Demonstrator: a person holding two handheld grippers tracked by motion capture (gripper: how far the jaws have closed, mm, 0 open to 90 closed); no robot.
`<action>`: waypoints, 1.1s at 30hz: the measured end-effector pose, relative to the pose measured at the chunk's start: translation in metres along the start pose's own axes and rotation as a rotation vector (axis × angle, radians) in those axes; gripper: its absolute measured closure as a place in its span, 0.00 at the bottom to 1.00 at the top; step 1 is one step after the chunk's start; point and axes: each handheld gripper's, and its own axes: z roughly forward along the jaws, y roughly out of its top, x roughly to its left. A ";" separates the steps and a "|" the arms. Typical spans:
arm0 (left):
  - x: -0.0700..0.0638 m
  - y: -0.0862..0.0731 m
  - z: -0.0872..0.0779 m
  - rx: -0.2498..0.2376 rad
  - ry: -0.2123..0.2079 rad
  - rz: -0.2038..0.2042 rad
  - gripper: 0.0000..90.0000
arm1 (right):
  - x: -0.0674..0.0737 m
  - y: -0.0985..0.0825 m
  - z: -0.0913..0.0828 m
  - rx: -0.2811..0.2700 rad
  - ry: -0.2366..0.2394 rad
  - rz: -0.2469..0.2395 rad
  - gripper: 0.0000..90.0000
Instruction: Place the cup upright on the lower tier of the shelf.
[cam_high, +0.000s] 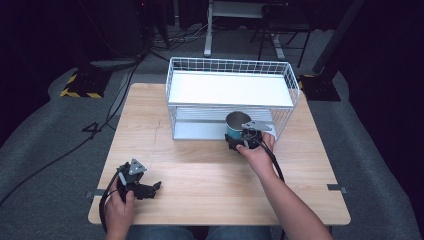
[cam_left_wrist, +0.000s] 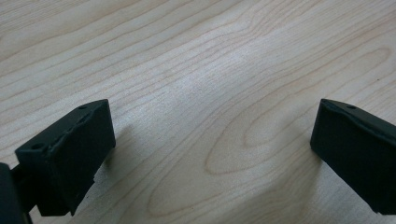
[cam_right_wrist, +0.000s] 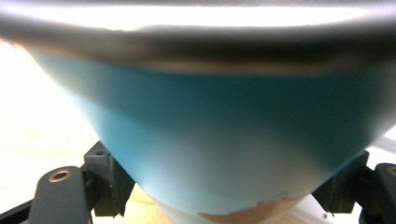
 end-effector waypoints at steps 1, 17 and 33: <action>0.000 0.000 0.000 0.000 0.000 0.000 0.00 | 0.000 0.001 0.002 0.000 0.000 -0.002 0.24; 0.000 0.000 0.000 0.001 -0.004 -0.002 0.00 | 0.000 0.018 0.032 -0.034 -0.022 -0.002 0.24; 0.000 0.000 0.000 0.001 -0.004 -0.002 0.00 | -0.003 0.022 0.061 -0.055 -0.046 0.021 0.24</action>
